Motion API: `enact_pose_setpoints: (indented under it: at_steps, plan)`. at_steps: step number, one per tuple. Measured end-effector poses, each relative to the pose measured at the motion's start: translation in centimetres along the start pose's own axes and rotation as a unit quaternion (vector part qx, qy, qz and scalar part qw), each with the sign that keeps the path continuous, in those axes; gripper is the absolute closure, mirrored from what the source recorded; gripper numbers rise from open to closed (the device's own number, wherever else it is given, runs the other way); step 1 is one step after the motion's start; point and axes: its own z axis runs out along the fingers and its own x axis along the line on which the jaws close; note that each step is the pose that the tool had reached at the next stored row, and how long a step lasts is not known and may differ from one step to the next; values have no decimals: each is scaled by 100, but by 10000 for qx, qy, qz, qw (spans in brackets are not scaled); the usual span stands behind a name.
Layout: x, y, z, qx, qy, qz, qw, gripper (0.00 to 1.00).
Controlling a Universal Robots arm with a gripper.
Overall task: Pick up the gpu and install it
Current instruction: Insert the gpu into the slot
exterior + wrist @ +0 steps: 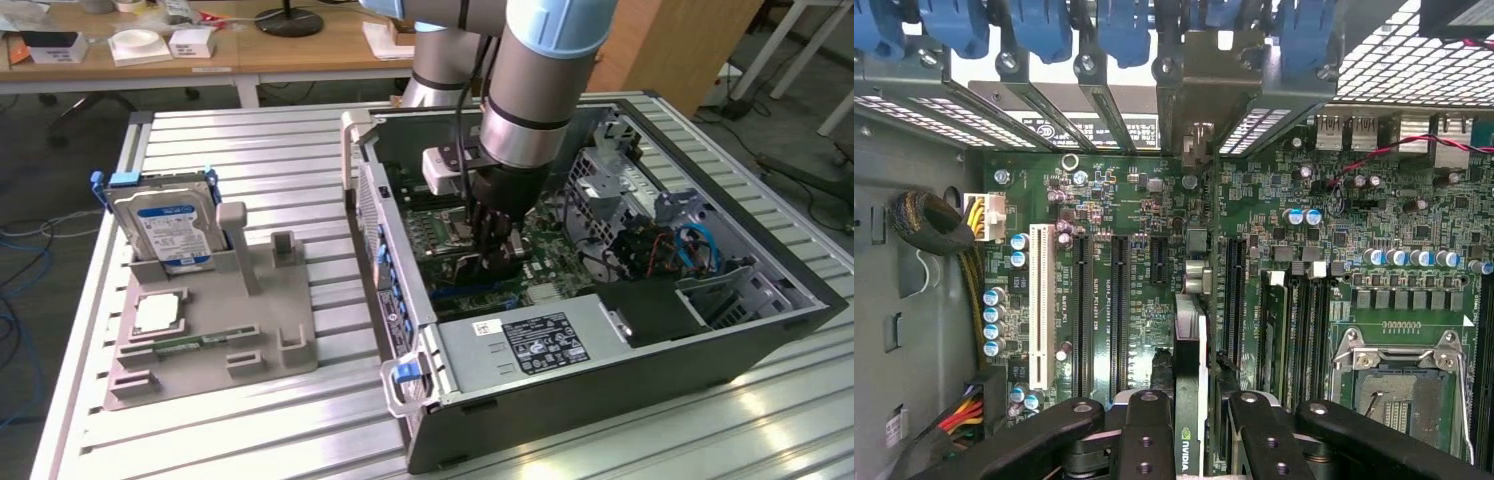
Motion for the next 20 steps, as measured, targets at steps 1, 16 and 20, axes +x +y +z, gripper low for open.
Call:
enact_pose_setpoints:
  at_steps: [1,16,20]
  plan:
    - [0,0,0,0,0,0,10000,74]
    - [0,0,28,0,0,0,10000,74]
    - [0,0,32,0,0,0,10000,74]
